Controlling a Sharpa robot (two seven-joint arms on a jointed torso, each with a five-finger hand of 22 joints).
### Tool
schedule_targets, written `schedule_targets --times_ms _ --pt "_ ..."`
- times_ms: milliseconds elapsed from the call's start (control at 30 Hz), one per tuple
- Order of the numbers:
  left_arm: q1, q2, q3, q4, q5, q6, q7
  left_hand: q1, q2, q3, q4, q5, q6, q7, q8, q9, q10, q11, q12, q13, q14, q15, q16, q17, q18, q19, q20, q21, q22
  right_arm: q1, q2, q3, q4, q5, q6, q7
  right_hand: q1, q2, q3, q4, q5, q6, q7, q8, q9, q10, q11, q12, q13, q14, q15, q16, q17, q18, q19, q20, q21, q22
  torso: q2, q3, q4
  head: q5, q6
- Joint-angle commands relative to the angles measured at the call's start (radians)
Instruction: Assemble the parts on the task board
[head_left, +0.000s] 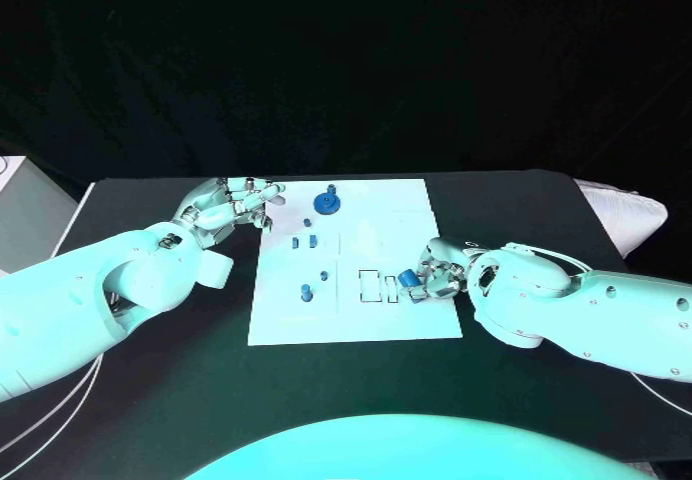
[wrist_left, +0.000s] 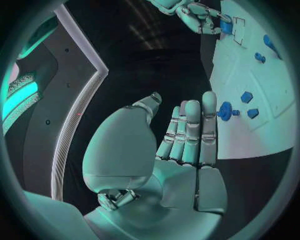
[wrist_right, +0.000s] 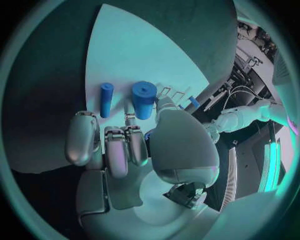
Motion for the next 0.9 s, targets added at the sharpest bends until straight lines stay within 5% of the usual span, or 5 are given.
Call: schedule_targets --times_ms 33,533,700,900 --pt "0.0 0.001 0.001 0.002 0.005 0.022 -0.003 -0.007 0.006 0.0 0.007 0.004 -0.008 -0.002 0.005 0.001 -0.005 0.003 0.006 0.001 -0.009 -0.001 0.001 -0.001 0.015 -0.008 -0.001 -0.006 -0.001 -0.004 -0.008 -0.005 0.004 0.13 -0.032 0.0 0.036 0.023 0.009 0.001 0.004 0.003 -0.003 0.002 0.003 0.041 -0.006 -0.001 0.175 0.097 -0.007 0.003 0.228 -0.016 0.008 -0.001 0.006 0.003 -0.001 -0.0015 0.0008 0.001 0.004" --pt "0.0 0.005 0.001 -0.001 0.008 0.028 -0.013 -0.006 0.007 0.0 0.008 0.004 -0.008 -0.002 0.005 0.001 -0.006 0.003 0.006 0.001 -0.009 -0.001 0.001 -0.001 0.015 -0.008 -0.001 -0.006 -0.002 0.066 -0.033 0.001 0.066 0.302 -0.07 0.005 0.037 0.019 0.025 0.002 0.013 0.005 -0.003 0.001 0.0 0.043 -0.006 0.002 0.179 0.098 -0.007 0.006 0.235 -0.018 0.01 -0.001 0.013 0.01 0.0 -0.0009 -0.0023 0.001 0.013" --pt "0.0 0.007 0.001 -0.002 0.008 0.031 -0.015 -0.006 0.007 0.0 0.008 0.004 -0.008 -0.002 0.005 0.001 -0.006 0.003 0.006 0.001 -0.009 -0.001 0.001 -0.001 0.015 -0.008 -0.001 -0.006 -0.002 0.076 0.001 0.001 0.069 0.324 -0.062 0.007 0.032 0.016 0.029 0.003 0.015 0.006 -0.002 0.001 -0.001 0.045 -0.006 0.004 0.181 0.099 -0.007 0.007 0.238 -0.019 0.012 -0.001 0.017 0.014 0.001 0.0002 -0.0008 0.002 0.013" --pt "0.0 0.01 0.001 -0.001 0.008 0.035 -0.016 -0.004 0.008 -0.001 0.009 0.004 -0.007 -0.002 0.007 0.002 -0.009 0.003 0.007 0.001 -0.01 -0.001 0.0 -0.002 0.015 -0.008 -0.002 -0.007 -0.002 0.079 0.055 0.0 0.045 0.331 -0.046 0.007 0.024 0.011 0.035 0.003 0.009 0.008 -0.002 0.001 -0.003 0.044 -0.005 0.003 0.18 0.1 -0.006 0.008 0.242 -0.02 0.014 -0.001 0.023 0.019 0.001 -0.0026 0.0009 0.003 0.01"
